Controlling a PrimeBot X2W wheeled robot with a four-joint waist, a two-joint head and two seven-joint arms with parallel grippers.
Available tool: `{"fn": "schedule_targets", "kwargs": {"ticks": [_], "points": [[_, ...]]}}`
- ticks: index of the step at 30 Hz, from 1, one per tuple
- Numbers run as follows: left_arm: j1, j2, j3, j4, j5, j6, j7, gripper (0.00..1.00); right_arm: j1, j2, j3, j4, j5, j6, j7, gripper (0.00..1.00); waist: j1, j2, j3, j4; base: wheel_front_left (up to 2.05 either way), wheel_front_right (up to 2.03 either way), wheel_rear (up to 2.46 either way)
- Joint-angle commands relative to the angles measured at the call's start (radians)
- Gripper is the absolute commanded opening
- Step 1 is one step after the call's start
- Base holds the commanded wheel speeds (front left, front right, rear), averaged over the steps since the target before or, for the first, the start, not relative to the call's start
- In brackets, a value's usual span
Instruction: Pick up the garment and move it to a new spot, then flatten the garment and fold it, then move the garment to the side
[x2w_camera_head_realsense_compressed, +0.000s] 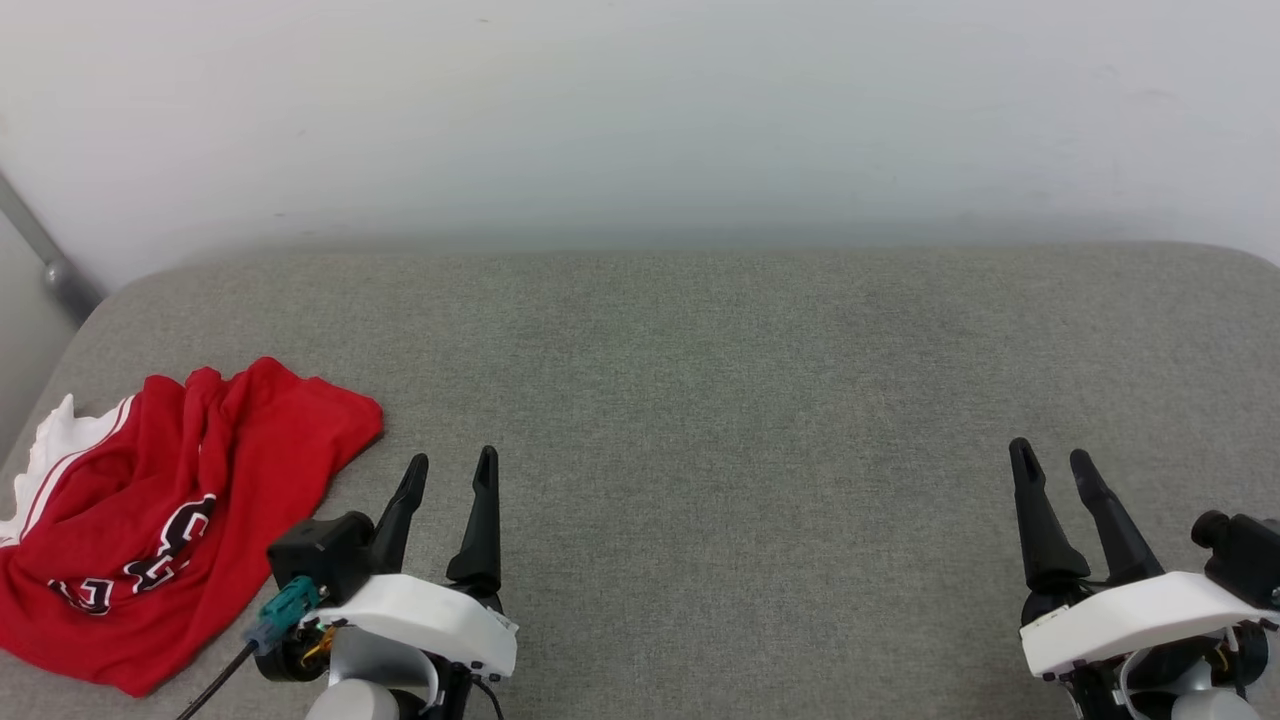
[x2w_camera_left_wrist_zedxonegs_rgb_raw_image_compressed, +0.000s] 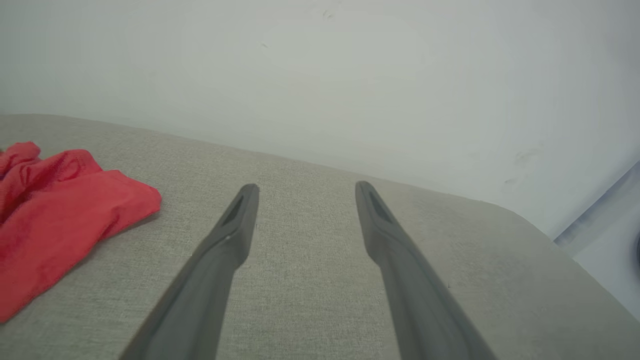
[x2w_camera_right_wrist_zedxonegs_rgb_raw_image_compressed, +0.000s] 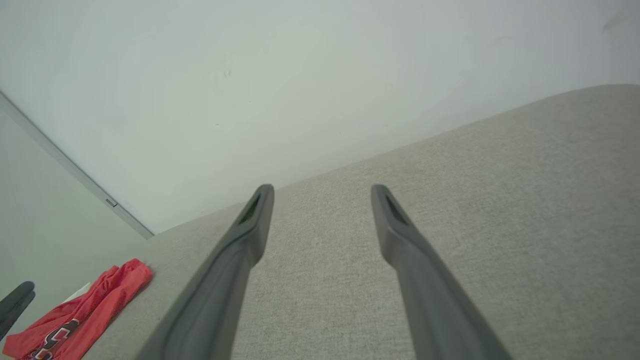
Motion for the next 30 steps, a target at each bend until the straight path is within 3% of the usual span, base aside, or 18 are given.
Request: {"fn": "schedule_targets", "kwargs": {"ticks": [1,18,30], "points": [[-0.022,0.007,-0.01,-0.007,0.041,0.008,-0.013,1.0,0.005,-0.001,-0.002,-0.018,-0.036,0.0,0.001,1.0,0.0,0.0,0.0,0.0,0.0,0.0,0.0],[-0.031,0.032,-0.058,-0.002,0.205,0.045,-0.051,1.0,0.014,-0.001,-0.011,-0.035,-0.18,0.0,0.005,1.0,0.0,0.0,-0.001,0.006,0.0,0.0,0.0],[-0.036,0.03,-0.079,0.014,0.274,0.048,-0.075,1.0,0.024,-0.001,-0.011,-0.041,-0.27,0.0,-0.01,1.0,0.0,0.0,-0.001,0.009,0.0,0.0,0.0]]}}
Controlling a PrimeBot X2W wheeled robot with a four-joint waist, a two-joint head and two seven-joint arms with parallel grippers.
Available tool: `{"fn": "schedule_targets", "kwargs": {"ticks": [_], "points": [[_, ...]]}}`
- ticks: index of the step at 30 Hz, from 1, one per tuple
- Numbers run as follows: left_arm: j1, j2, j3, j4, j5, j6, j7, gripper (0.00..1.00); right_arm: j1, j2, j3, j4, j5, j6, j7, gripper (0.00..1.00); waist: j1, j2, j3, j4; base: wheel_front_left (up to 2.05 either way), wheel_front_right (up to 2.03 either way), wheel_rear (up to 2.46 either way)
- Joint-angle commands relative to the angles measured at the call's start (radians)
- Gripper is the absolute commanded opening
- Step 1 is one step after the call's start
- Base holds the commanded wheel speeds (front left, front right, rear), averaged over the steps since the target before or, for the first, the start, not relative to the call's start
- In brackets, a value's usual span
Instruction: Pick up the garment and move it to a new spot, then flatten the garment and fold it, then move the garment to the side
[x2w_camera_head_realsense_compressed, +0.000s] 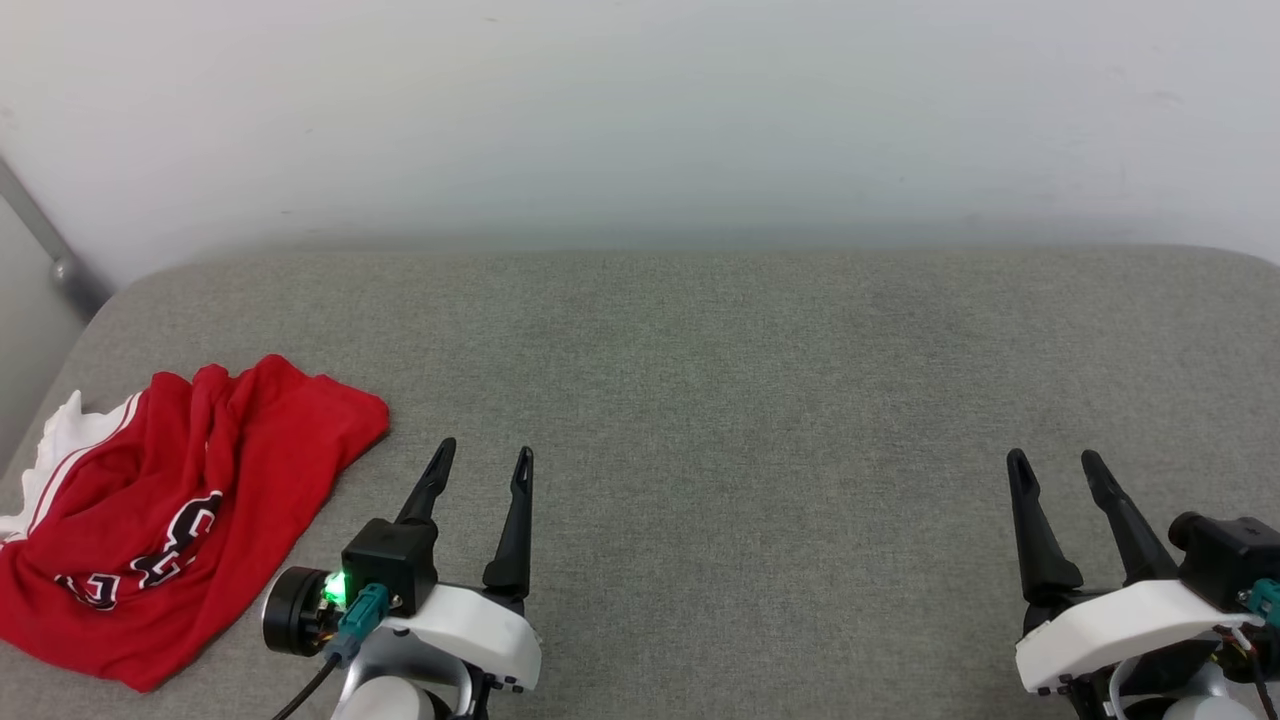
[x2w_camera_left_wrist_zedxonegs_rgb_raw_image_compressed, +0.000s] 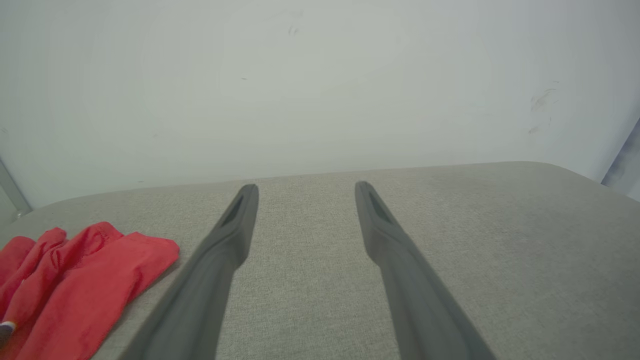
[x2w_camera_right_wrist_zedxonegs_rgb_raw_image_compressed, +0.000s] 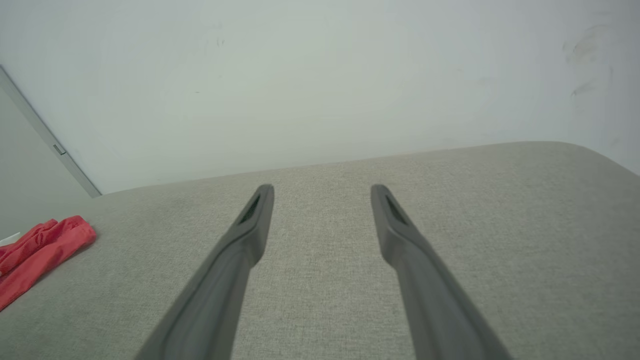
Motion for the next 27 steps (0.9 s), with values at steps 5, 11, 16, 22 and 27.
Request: {"fn": "schedule_targets", "kwargs": {"ticks": [5,11,16,22,27], "points": [[-0.013,-0.006,0.001,0.002,0.033,0.001,-0.016,1.0,0.009,-0.001,0.004,-0.013,-0.05,0.0,-0.011,1.0,0.0,0.0,0.0,-0.001,0.0,0.0,0.0],[-0.011,-0.012,-0.002,0.007,0.07,0.005,-0.028,1.0,0.011,-0.001,0.006,-0.017,-0.095,0.0,-0.018,1.0,0.0,0.0,0.001,0.0,0.0,0.0,0.0],[-0.007,-0.019,0.004,0.012,0.088,0.006,-0.037,1.0,0.016,-0.001,0.007,-0.021,-0.122,0.0,-0.023,1.0,0.0,0.0,0.002,0.001,0.0,0.0,0.0],[0.0,-0.033,0.012,0.02,0.084,-0.001,-0.043,1.0,0.019,-0.001,0.007,-0.02,-0.14,0.0,-0.026,1.0,0.0,0.0,0.003,0.002,0.0,0.0,0.0],[0.002,-0.038,0.02,0.027,0.074,-0.007,-0.042,1.0,0.02,-0.001,0.005,-0.017,-0.131,0.0,-0.026,1.0,0.0,0.0,0.003,0.002,0.0,0.0,0.0]]}}
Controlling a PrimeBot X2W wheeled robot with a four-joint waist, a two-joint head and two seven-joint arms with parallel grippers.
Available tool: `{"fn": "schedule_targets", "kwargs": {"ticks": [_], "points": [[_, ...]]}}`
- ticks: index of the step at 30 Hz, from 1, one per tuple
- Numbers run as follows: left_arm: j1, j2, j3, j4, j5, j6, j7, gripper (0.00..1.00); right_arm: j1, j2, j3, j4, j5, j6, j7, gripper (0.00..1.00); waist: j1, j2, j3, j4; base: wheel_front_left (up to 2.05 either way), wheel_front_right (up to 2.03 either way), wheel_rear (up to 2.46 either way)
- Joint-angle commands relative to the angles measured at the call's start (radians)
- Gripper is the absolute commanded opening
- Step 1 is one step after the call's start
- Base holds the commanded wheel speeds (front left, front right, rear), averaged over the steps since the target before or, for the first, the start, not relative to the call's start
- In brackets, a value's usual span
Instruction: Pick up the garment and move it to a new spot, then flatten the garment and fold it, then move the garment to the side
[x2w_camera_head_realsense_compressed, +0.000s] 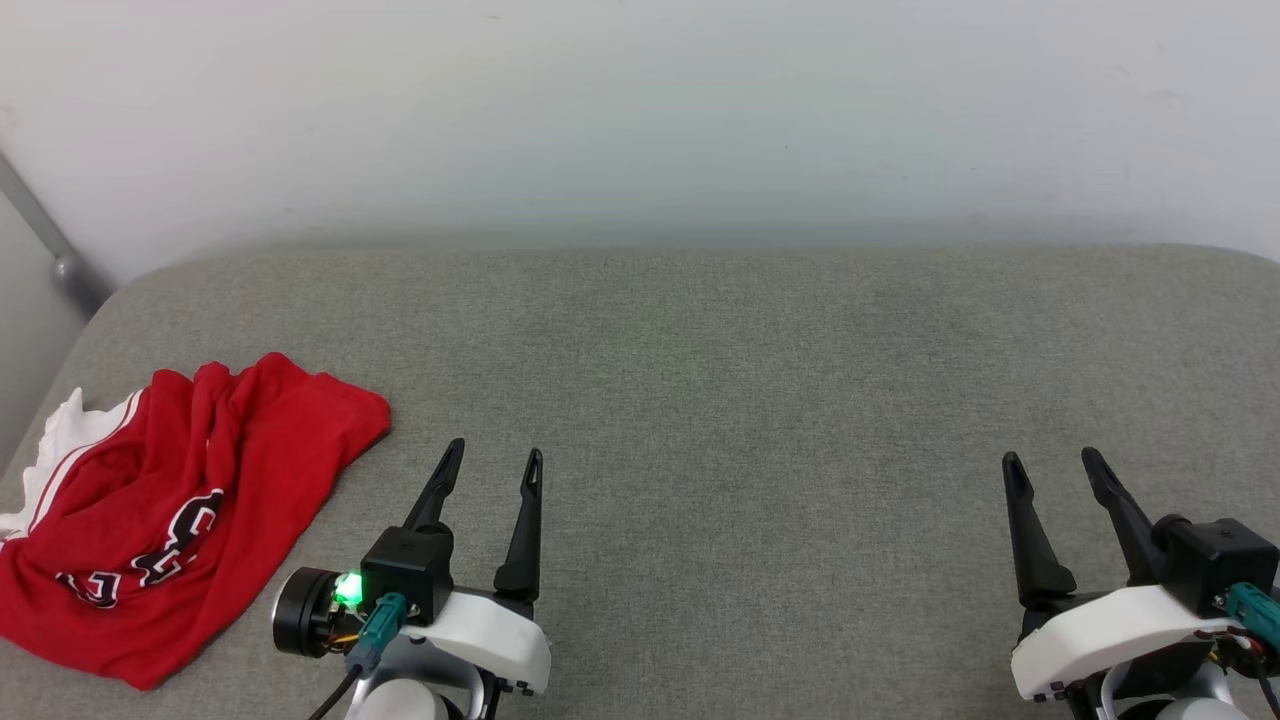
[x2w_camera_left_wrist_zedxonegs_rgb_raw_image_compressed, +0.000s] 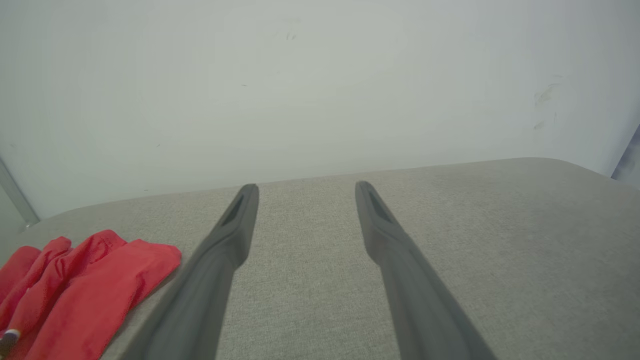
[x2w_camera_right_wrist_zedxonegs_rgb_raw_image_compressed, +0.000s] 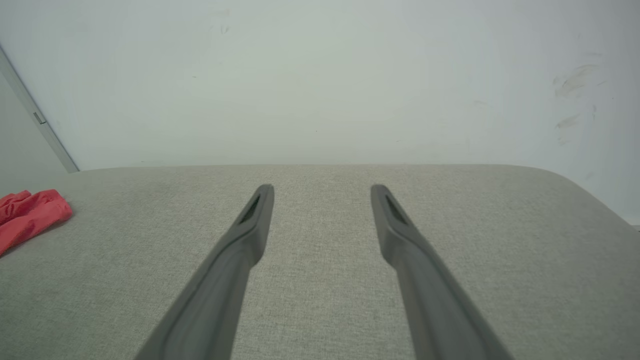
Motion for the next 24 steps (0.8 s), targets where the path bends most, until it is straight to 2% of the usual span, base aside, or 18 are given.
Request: {"fn": "schedule_targets", "kwargs": {"ticks": [1,15,24], "points": [[0.002,-0.002,0.004,0.004,-0.006,-0.004,-0.003,1.0,0.012,-0.001,0.0,0.002,0.004,0.0,-0.005,1.0,-0.0001,0.0,0.0,0.0,0.0,0.0,0.0],[-0.006,-0.012,0.021,0.024,-0.013,-0.001,-0.003,1.0,0.01,0.0,-0.002,0.003,0.003,0.0,-0.001,1.0,-0.0001,0.0,0.002,0.021,0.0,0.0,0.0],[-0.014,-0.015,0.055,0.033,-0.03,0.006,-0.003,1.0,0.015,0.0,-0.01,-0.017,-0.018,0.0,0.012,1.0,-0.0001,0.0,0.005,0.14,0.0,0.0,0.0]]}}
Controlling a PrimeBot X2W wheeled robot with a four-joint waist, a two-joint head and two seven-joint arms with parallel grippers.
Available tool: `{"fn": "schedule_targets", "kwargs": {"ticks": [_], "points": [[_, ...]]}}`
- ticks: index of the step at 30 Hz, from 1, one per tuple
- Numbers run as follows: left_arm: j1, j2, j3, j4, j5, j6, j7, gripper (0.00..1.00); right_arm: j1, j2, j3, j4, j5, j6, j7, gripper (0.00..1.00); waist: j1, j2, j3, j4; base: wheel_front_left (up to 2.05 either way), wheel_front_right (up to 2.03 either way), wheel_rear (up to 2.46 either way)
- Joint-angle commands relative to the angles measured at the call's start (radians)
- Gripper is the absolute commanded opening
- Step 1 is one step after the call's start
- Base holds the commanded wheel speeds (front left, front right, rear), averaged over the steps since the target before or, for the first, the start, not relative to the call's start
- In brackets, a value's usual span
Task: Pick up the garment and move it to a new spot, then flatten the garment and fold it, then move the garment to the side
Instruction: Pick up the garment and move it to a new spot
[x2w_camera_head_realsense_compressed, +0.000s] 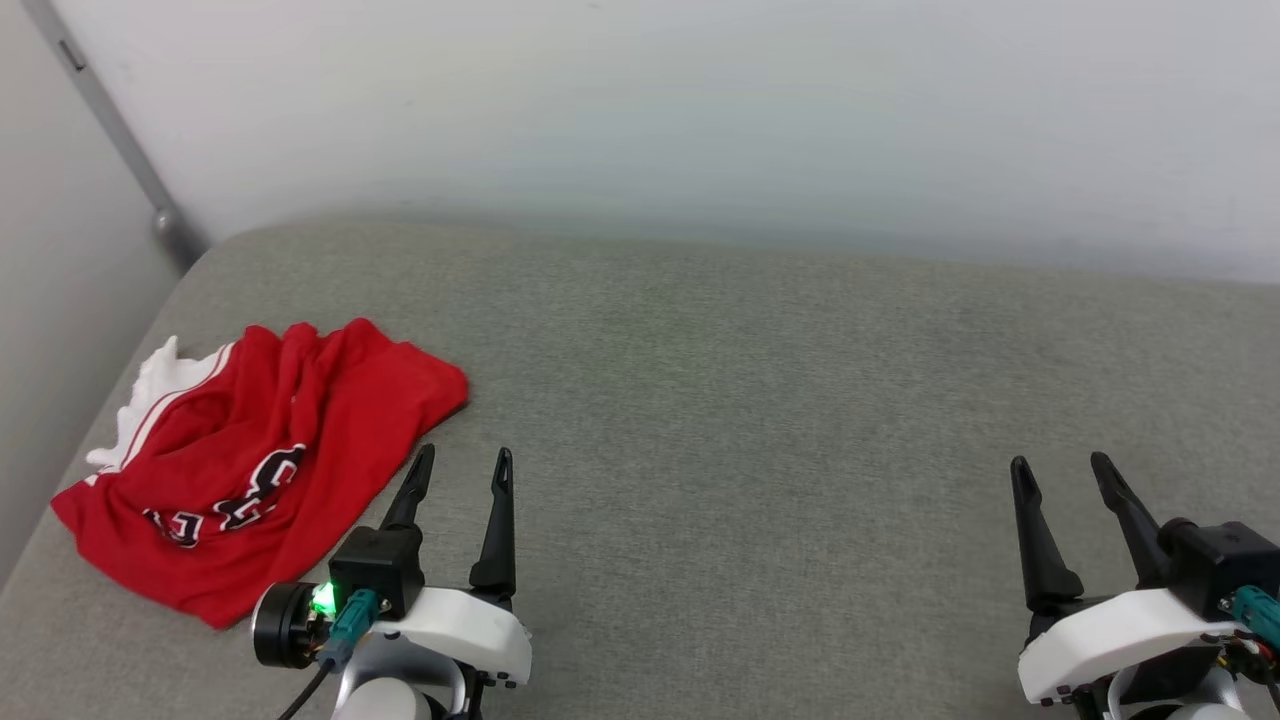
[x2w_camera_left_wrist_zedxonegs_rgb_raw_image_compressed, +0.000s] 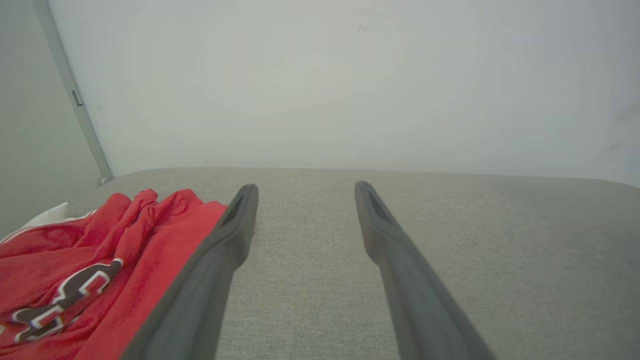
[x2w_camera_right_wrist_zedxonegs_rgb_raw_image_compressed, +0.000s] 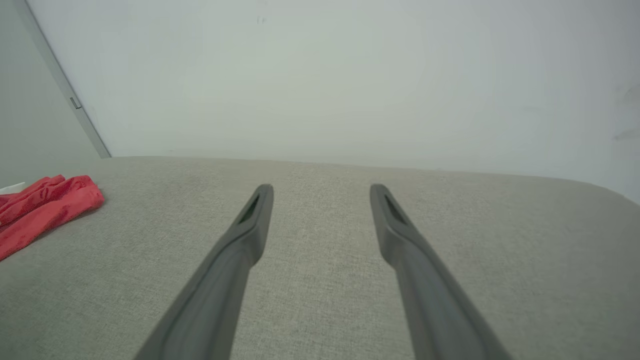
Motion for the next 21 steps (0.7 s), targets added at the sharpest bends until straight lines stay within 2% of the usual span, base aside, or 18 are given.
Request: {"fn": "schedule_targets", "kwargs": {"ticks": [1,7,21], "points": [[-0.015,-0.001,0.006,0.004,-0.003,0.001,-0.003,1.0,0.001,0.0,0.003,-0.009,-0.008,0.0,0.001,1.0,-0.0001,-0.0001,0.001,0.062,0.0,0.0,0.0],[-0.008,-0.002,0.037,0.008,-0.013,0.011,-0.003,1.0,-0.015,0.0,0.051,-0.014,-0.036,0.0,0.018,1.0,-0.0001,-0.0001,0.006,0.15,0.0,0.0,0.0],[0.029,-0.002,0.097,0.003,-0.022,0.01,-0.003,1.0,-0.031,0.0,0.115,-0.018,-0.019,0.0,0.005,1.0,-0.0001,-0.0001,0.015,0.309,0.0,0.0,0.0]]}}
